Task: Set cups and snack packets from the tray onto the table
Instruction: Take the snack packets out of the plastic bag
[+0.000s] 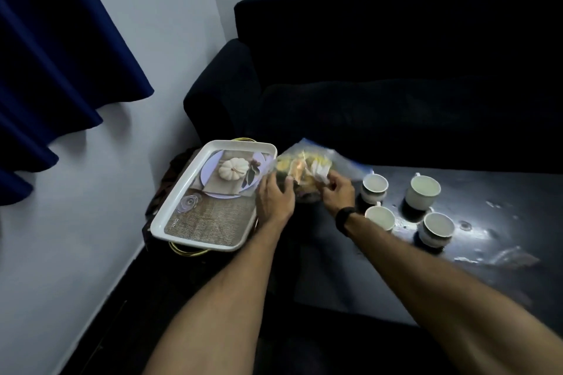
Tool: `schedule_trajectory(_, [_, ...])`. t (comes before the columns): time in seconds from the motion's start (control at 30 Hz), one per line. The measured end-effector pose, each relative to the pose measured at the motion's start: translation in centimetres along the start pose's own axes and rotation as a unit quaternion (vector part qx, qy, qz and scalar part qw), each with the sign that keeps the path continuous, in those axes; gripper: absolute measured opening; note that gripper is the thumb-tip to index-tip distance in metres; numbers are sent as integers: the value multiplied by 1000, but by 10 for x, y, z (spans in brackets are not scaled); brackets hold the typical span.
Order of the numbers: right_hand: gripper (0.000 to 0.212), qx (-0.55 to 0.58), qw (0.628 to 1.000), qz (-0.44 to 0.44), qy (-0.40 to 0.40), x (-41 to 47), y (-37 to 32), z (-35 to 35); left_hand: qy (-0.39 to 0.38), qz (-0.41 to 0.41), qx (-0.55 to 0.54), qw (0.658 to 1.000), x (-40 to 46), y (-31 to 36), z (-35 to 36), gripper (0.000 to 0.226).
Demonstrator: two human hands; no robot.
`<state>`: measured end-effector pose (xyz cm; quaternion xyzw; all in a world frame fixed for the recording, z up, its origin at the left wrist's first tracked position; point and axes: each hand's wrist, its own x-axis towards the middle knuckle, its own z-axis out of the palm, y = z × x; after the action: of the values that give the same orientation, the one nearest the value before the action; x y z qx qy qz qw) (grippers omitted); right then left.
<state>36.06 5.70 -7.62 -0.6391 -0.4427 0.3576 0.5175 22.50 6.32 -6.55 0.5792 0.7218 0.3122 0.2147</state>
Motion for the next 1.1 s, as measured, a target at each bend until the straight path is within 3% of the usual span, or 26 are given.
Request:
schedule_trajectory(0.17, [33, -75, 994, 49, -58, -38, 41, -3, -74, -30, 27, 996, -28, 2, 31, 76])
schedule_trajectory(0.3, [35, -131, 984, 68, -101, -42, 56, -14, -50, -51, 39, 997, -52, -6, 44, 82])
schedule_trajectory(0.37, [37, -181, 969, 90, -145, -37, 61, -21, -29, -15, 110, 993, -59, -15, 46, 82])
schedule_trajectory(0.43, [45, -154, 964, 130, -171, -32, 66, -26, -37, 40, 190, 980, -63, -24, 49, 79])
schedule_trajectory(0.5, [54, -19, 967, 204, -150, -24, 66, -25, -61, 47, 194, 978, -66, -29, 51, 76])
schedule_trajectory(0.6, [83, 167, 931, 322, -43, -11, 62, -13, -68, 27, 176, 982, -68, -30, 53, 74])
schedule_trajectory(0.67, [102, 205, 905, 370, 42, -5, 64, -3, -66, 19, 179, 981, -69, -31, 54, 73])
schedule_trajectory(0.73, [110, 194, 899, 384, 77, -1, 64, 2, -64, 10, 170, 983, -69, -32, 54, 72])
schedule_trajectory(0.87, [70, 113, 949, 293, 29, 12, 55, 5, -58, -14, 124, 990, -68, -33, 57, 69])
schedule_trajectory(1.0, [20, -67, 994, 91, -5, 16, 41, 6, -57, -59, 88, 993, -60, -31, 57, 65])
schedule_trajectory(1.1, [15, -131, 991, -36, 14, 9, 39, 3, -101, -85, 42, 990, -51, -25, 52, 59])
